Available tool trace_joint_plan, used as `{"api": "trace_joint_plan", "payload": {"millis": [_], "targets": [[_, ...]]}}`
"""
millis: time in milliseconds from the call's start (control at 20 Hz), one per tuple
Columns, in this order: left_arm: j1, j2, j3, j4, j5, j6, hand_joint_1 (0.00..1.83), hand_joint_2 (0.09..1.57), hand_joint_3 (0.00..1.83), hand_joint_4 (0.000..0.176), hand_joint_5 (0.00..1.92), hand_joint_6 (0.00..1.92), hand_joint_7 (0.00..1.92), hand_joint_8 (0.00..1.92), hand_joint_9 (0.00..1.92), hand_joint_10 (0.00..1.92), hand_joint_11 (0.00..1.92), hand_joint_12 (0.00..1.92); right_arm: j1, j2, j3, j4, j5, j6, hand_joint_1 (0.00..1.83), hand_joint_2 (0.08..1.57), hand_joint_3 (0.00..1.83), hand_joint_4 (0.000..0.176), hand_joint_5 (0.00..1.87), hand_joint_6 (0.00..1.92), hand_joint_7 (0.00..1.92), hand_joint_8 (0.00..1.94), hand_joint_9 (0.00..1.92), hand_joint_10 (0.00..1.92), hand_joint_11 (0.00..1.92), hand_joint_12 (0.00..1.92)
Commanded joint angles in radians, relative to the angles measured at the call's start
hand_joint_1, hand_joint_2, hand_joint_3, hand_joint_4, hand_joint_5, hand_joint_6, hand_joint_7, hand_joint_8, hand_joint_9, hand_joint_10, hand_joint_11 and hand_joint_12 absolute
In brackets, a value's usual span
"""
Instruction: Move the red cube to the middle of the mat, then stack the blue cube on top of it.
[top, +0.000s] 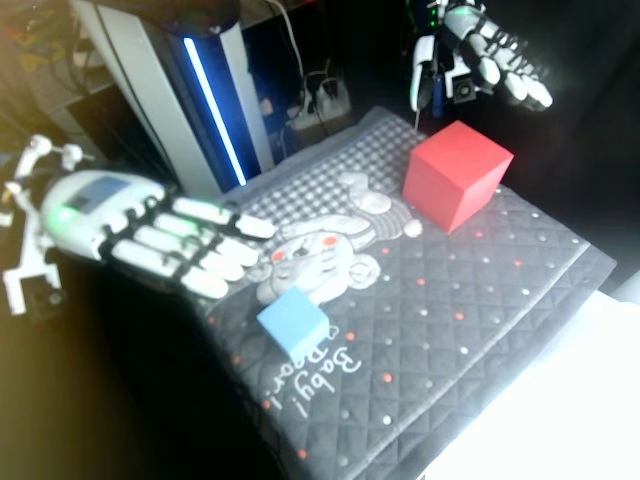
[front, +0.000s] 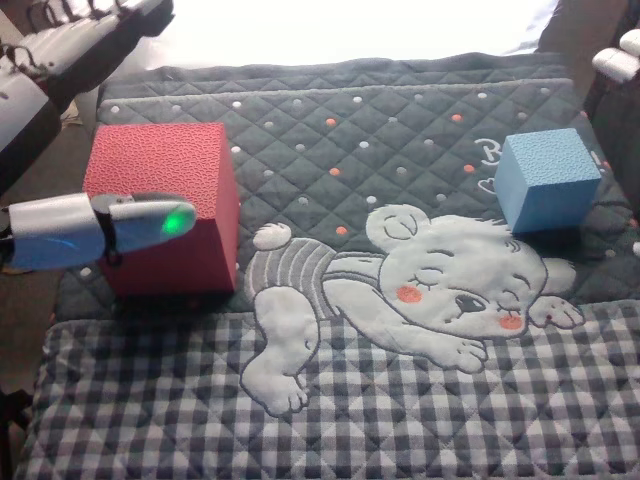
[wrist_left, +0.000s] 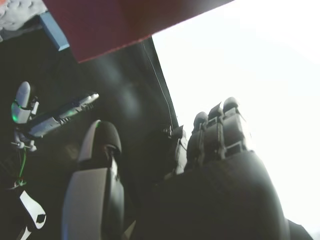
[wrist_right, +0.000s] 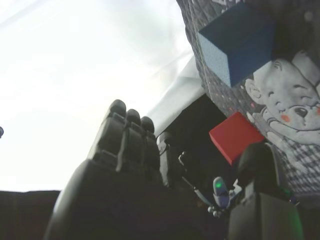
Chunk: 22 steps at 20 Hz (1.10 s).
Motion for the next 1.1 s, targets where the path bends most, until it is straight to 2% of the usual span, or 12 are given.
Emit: {"api": "trace_joint_plan", "payload": {"millis": [0,100,200,300,650,700,750,800,850,950,1000,1050], "targets": [[-0.006,0.011,-0.004,0.002,-0.127,-0.002,0.49,0.99,0.02,0.069,0.00,0.00,0.00,0.00,0.00,0.00,0.00,0.00,0.011,0.010,-0.002,0.005,0.131,-0.004,0.51,1.09,0.02,0.000,0.00,0.00,0.00,0.00,0.00,0.00,0.00,0.36],[-0.003,0.016,-0.010,0.002,-0.112,-0.002,0.51,0.98,0.01,0.076,0.00,0.00,0.00,0.00,0.00,0.00,0.00,0.00,0.010,0.009,-0.003,0.005,0.131,-0.004,0.54,1.12,0.00,0.000,0.00,0.00,0.00,0.00,0.00,0.00,0.00,0.09],[-0.004,0.015,-0.009,0.002,-0.081,-0.002,0.54,0.93,0.00,0.149,0.00,0.00,0.00,0.00,0.00,0.00,0.00,0.00,0.010,0.009,-0.004,0.006,0.131,-0.004,0.57,1.12,0.00,0.000,0.00,0.00,0.00,0.00,0.00,0.00,0.00,0.00],[-0.005,0.002,0.005,-0.011,-0.024,-0.002,0.58,0.88,0.00,0.175,0.00,0.00,0.00,0.00,0.00,0.00,0.00,0.00,0.010,0.007,-0.004,0.008,0.132,-0.004,0.58,1.12,0.00,0.000,0.00,0.00,0.00,0.00,0.00,0.00,0.00,0.00],[-0.085,-0.106,0.122,-0.067,0.230,-0.002,0.91,0.86,0.00,0.168,0.00,0.00,0.00,0.00,0.00,0.00,0.00,0.00,0.005,0.002,-0.003,0.014,0.132,-0.004,0.55,1.11,0.00,0.035,0.00,0.00,0.00,0.00,0.00,0.00,0.04,0.03],[-0.100,-0.116,0.134,-0.062,0.258,-0.002,0.98,0.90,0.00,0.127,0.00,0.00,0.00,0.00,0.00,0.00,0.00,0.00,0.003,0.002,-0.003,0.015,0.132,-0.004,0.57,1.11,0.00,0.046,0.00,0.00,0.00,0.00,0.00,0.00,0.01,0.23],[-0.107,-0.121,0.140,-0.060,0.271,-0.002,1.08,0.98,0.00,0.104,0.09,0.01,0.14,0.02,0.09,0.06,0.00,0.33,0.002,0.001,-0.003,0.015,0.132,-0.004,0.61,1.13,0.00,0.012,0.00,0.00,0.00,0.00,0.00,0.00,0.00,0.38],[-0.108,-0.121,0.140,-0.059,0.272,-0.002,1.13,1.02,0.00,0.088,0.26,0.03,0.31,0.05,0.13,0.38,0.00,0.91,0.002,0.001,-0.003,0.015,0.132,-0.004,0.65,1.14,0.00,0.000,0.00,0.00,0.00,0.00,0.00,0.00,0.00,0.41],[-0.107,-0.120,0.137,-0.059,0.261,-0.003,1.21,1.05,0.00,0.061,0.40,0.45,0.36,0.64,0.13,1.08,0.02,1.58,0.001,0.000,-0.003,0.016,0.132,-0.004,0.63,1.13,0.00,0.000,0.00,0.00,0.00,0.00,0.00,0.00,0.00,0.41],[-0.107,-0.117,0.133,-0.059,0.245,-0.003,1.29,1.08,0.00,0.042,0.34,1.33,0.26,1.42,0.11,1.64,0.06,1.92,-0.004,-0.001,-0.003,0.019,0.133,-0.004,0.61,1.15,0.00,0.000,0.00,0.00,0.00,0.00,0.00,0.00,0.00,0.19],[-0.107,-0.116,0.131,-0.059,0.239,-0.003,1.29,1.08,0.00,0.042,0.34,1.33,0.26,1.42,0.11,1.64,0.06,1.92,-0.004,-0.002,-0.002,0.020,0.133,-0.004,0.61,1.15,0.00,0.000,0.00,0.00,0.00,0.00,0.00,0.00,0.00,0.19],[-0.107,-0.112,0.127,-0.054,0.216,-0.006,1.29,1.08,0.00,0.071,0.28,1.42,0.16,1.49,0.02,1.68,0.01,1.92,-0.004,-0.003,-0.001,0.020,0.133,-0.004,0.60,1.15,0.00,0.000,0.00,0.00,0.00,0.00,0.00,0.00,0.00,0.18]]}}
